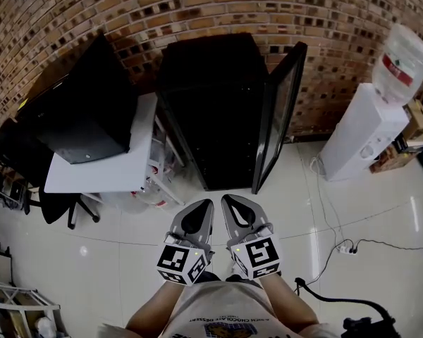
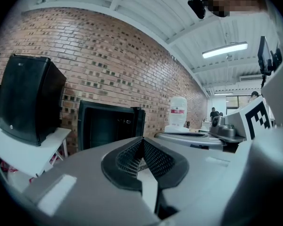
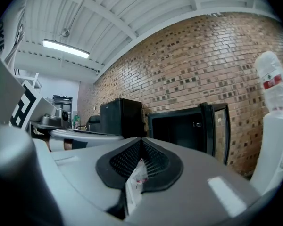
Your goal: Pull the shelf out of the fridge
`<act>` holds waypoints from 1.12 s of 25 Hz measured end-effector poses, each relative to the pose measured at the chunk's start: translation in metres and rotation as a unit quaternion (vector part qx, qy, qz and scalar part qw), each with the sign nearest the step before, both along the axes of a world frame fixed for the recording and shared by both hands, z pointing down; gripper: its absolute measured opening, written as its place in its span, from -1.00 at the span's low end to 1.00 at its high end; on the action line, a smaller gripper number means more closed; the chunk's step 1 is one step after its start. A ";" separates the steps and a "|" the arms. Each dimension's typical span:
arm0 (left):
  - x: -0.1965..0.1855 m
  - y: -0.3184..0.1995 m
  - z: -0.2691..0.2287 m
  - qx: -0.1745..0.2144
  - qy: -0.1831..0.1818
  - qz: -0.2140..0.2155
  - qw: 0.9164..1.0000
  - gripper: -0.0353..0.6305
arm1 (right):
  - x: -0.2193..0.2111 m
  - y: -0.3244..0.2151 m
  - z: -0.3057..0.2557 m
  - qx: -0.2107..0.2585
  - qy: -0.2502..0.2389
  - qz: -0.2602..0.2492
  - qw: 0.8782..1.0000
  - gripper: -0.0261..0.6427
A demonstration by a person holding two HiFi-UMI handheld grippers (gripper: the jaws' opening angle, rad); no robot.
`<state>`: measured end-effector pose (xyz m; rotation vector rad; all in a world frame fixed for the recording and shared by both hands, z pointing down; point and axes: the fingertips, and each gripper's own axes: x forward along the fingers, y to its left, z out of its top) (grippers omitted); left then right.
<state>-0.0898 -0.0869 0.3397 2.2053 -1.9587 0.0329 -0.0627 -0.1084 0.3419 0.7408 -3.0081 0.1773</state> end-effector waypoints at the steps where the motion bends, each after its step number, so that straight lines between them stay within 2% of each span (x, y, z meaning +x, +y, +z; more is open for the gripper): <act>1: -0.002 -0.006 0.001 -0.001 0.002 0.000 1.000 -0.94 | -0.002 -0.006 0.001 0.001 0.000 0.000 1.000 -0.91; 7: -0.018 -0.036 0.011 0.003 0.014 0.004 1.000 -0.94 | -0.023 -0.037 0.015 -0.006 0.006 0.003 1.000 -0.91; 14: -0.056 -0.076 0.029 0.001 0.036 0.029 0.999 -0.94 | -0.067 -0.081 0.048 -0.049 0.010 0.021 0.999 -0.90; 19: -0.097 -0.119 0.043 -0.006 0.055 0.047 0.997 -0.94 | -0.106 -0.128 0.065 -0.089 -0.020 0.054 0.994 -0.88; 24: -0.134 -0.161 0.057 -0.017 0.075 0.067 0.995 -0.95 | -0.142 -0.179 0.090 -0.156 -0.067 0.082 0.982 -0.61; 26: -0.144 -0.172 0.063 -0.025 0.076 0.081 0.994 -0.95 | -0.151 -0.198 0.105 -0.191 -0.092 0.097 0.973 -0.54; 28: -0.153 -0.184 0.068 -0.032 0.076 0.093 0.992 -0.94 | -0.159 -0.216 0.125 -0.236 -0.121 0.110 0.958 -0.47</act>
